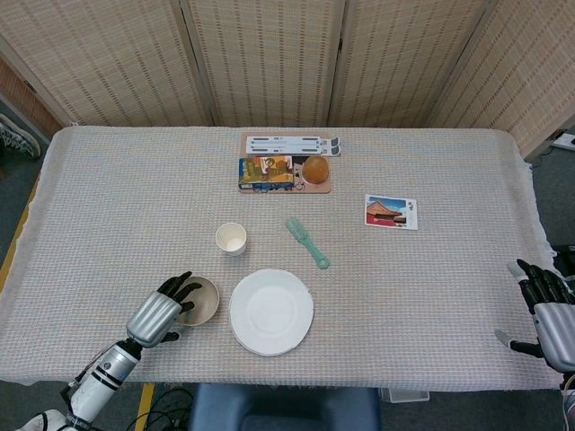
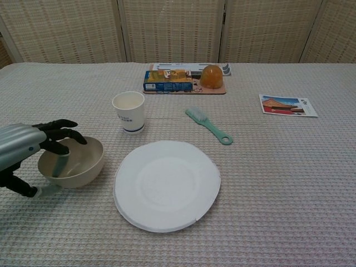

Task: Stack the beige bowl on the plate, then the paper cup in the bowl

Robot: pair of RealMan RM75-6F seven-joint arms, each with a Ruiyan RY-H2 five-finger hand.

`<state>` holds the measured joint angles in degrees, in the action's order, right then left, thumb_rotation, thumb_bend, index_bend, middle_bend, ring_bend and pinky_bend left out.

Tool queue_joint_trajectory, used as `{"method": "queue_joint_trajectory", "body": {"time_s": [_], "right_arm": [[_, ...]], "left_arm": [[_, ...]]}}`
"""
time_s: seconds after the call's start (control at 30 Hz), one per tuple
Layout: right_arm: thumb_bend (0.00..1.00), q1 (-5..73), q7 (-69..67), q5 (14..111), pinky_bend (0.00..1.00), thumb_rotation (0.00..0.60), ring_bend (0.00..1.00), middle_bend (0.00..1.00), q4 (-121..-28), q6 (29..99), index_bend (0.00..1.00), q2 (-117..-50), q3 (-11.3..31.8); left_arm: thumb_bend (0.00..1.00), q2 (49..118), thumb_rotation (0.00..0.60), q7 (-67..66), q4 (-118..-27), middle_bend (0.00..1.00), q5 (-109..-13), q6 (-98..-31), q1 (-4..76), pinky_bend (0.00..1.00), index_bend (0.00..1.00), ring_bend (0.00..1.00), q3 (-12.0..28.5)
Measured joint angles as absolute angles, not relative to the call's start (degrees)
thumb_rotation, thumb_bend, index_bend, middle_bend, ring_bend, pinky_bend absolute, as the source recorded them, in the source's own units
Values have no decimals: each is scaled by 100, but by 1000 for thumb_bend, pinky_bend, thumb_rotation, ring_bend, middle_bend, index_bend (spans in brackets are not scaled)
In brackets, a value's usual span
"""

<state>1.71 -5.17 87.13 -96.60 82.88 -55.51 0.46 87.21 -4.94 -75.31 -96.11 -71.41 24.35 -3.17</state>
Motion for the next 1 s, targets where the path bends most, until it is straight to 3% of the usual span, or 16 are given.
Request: {"method": "queue_joint_trajectory", "body": {"time_s": [0.53,1.0], "right_arm": [[132,153,-528,8810,0,600,0,0,-9663,8350,0,-5549,19],[131,111,-717,9045,0,600,0,0,-9628,8539,0,-5517,-28]], "left_arm": [[293,8525,600,-1044,-7962,236,-9776,-7602,2317,198,648,20,-283],[293,8093,600,-2331,-9463,243,-9926,-7710,2264,199,649,20,-200]]}}
